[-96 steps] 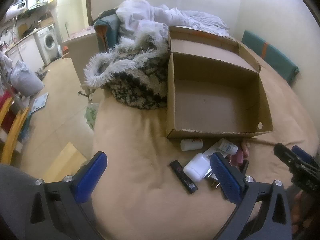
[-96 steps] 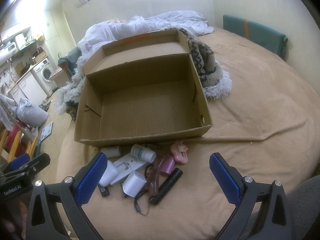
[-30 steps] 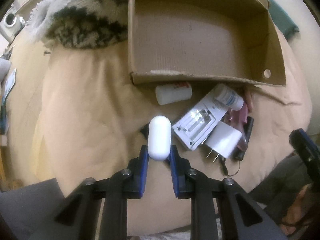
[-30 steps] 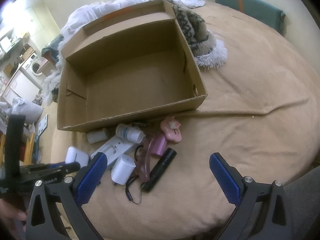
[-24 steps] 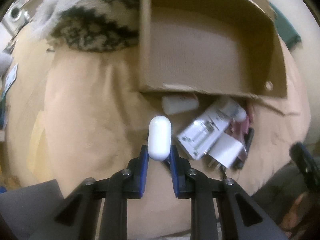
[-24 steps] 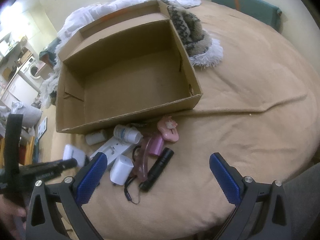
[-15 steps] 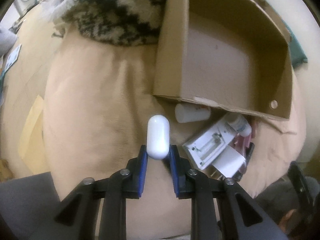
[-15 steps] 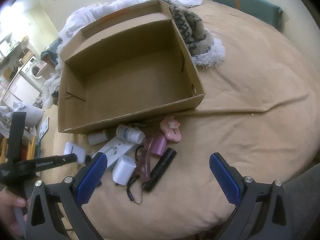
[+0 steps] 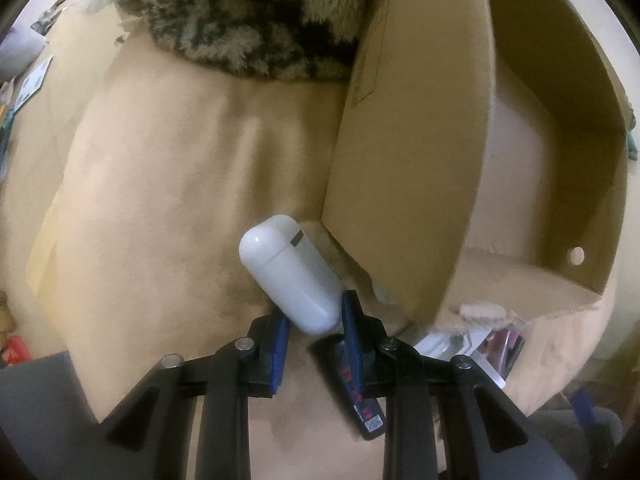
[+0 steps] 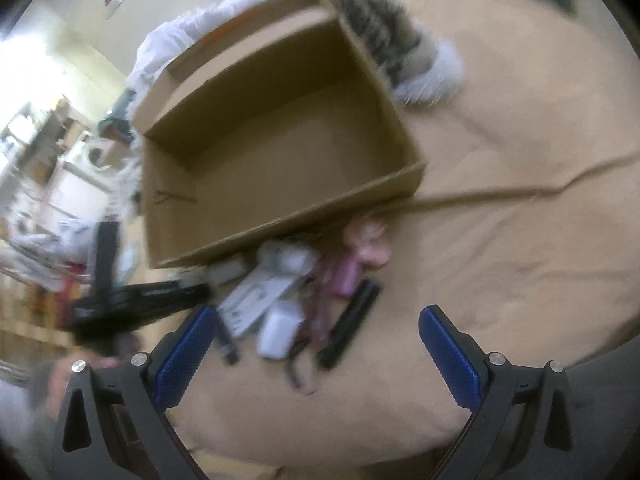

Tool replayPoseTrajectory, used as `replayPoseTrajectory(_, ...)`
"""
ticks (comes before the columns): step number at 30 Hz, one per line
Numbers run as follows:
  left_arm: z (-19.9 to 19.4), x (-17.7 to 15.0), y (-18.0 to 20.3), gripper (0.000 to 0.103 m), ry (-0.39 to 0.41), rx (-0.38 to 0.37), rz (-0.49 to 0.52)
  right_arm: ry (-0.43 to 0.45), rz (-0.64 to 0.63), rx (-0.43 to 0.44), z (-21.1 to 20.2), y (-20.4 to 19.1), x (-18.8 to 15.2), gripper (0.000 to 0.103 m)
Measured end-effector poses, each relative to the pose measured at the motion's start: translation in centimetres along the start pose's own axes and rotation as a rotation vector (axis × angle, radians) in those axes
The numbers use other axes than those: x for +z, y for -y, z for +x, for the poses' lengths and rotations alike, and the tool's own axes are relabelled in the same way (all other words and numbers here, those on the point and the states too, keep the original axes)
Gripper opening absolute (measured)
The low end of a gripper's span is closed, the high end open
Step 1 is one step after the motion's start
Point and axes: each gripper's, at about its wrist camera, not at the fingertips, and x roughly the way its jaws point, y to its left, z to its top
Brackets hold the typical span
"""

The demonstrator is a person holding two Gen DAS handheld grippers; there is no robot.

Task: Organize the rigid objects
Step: 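Lift the earbud case with the left gripper while the right gripper grasps the white pill bottle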

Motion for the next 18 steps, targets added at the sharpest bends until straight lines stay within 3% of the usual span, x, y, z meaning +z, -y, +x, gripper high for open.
replayPoseTrajectory(3, 0.4, 0.8, -0.6, 0.022, -0.001, -0.021, -0.036, -0.100, 0.070, 0.157, 1.5, 0.0, 0.9, 0.101)
replayPoseTrajectory(4, 0.5, 0.8, -0.5, 0.022, -0.003, -0.025, -0.042, -0.121, 0.085, 0.172, 2.1, -0.3, 1.3, 0.091)
replayPoseTrajectory(6, 0.4, 1.1, -0.9, 0.025, -0.002, -0.029, -0.050, -0.146, 0.093, 0.181, 3.5, -0.8, 2.2, 0.086)
replayPoseTrajectory(11, 0.1, 0.9, -1.7, 0.031, -0.001, -0.037, -0.036, -0.190, 0.068, -0.036, 8.4, -2.0, 3.8, 0.086)
replayPoseTrajectory(16, 0.1, 2.0, -3.0, 0.029, -0.001, -0.047, -0.058, -0.195, 0.031, -0.097, 11.0, -3.5, 4.5, 0.086)
replayPoseTrajectory(18, 0.2, 2.2, -3.8, 0.021, -0.006, -0.042, -0.065, -0.193, 0.009, -0.112, 11.9, -4.2, 4.6, 0.085)
